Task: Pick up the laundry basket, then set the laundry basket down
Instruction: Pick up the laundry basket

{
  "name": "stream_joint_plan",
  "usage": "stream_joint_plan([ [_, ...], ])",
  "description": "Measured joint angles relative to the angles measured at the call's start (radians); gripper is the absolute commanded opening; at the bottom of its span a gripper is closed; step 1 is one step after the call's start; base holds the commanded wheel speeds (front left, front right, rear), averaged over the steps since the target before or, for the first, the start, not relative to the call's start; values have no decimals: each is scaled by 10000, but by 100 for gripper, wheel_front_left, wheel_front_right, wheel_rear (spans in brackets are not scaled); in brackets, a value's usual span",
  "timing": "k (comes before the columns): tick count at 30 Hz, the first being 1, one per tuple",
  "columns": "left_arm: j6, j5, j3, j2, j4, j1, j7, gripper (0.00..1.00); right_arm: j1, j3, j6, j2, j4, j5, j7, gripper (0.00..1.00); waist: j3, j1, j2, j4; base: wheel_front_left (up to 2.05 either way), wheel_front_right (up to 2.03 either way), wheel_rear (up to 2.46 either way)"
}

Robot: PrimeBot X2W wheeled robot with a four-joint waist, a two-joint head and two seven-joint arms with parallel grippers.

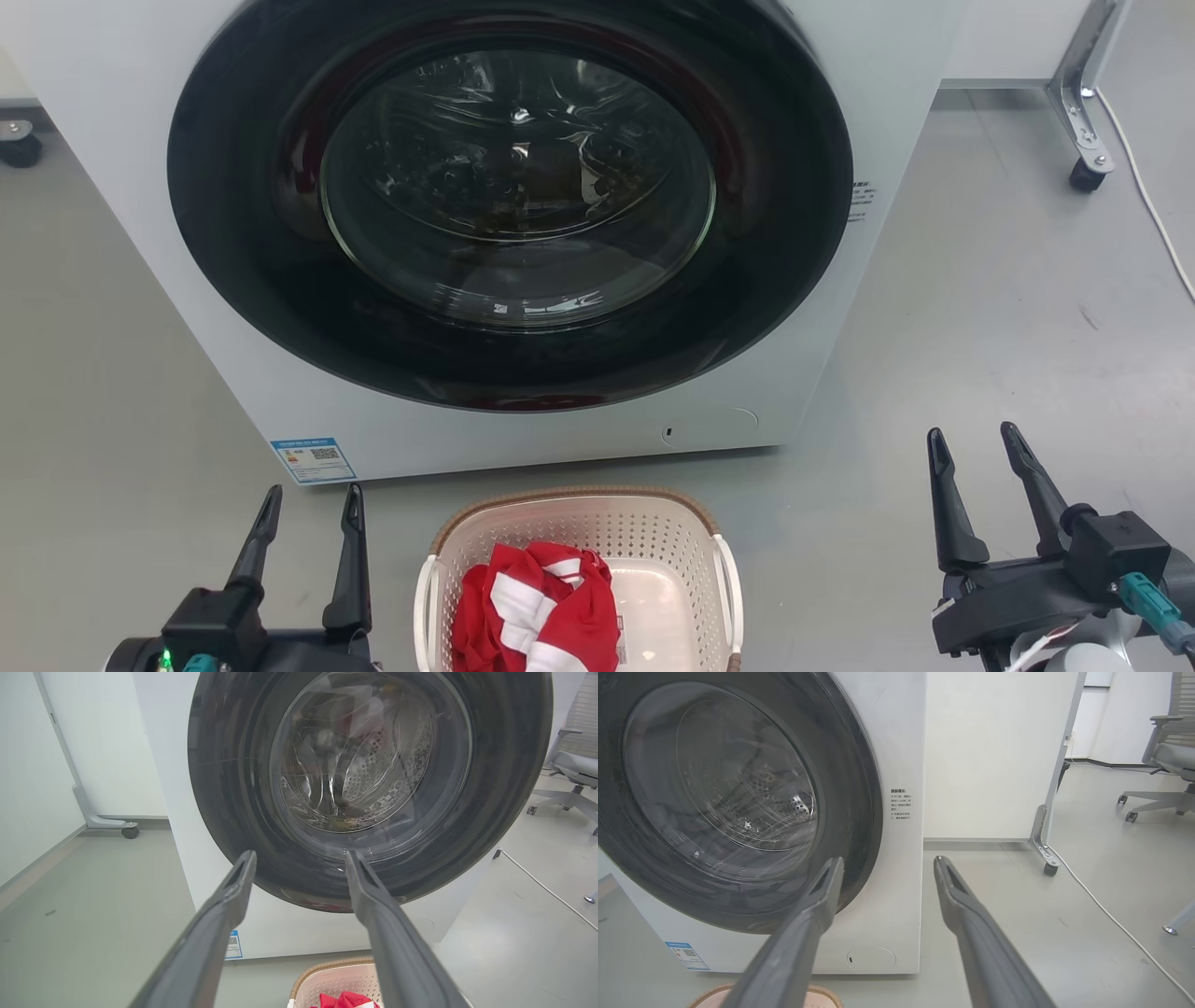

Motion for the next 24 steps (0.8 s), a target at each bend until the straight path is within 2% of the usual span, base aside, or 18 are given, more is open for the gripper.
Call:
stream_joint_plan([
  [24, 100, 2, 23, -63, -460, 122, 522, 100, 162, 21, -75, -36, -366, 4, 395, 100, -4, 0, 1, 4, 0, 0, 0],
])
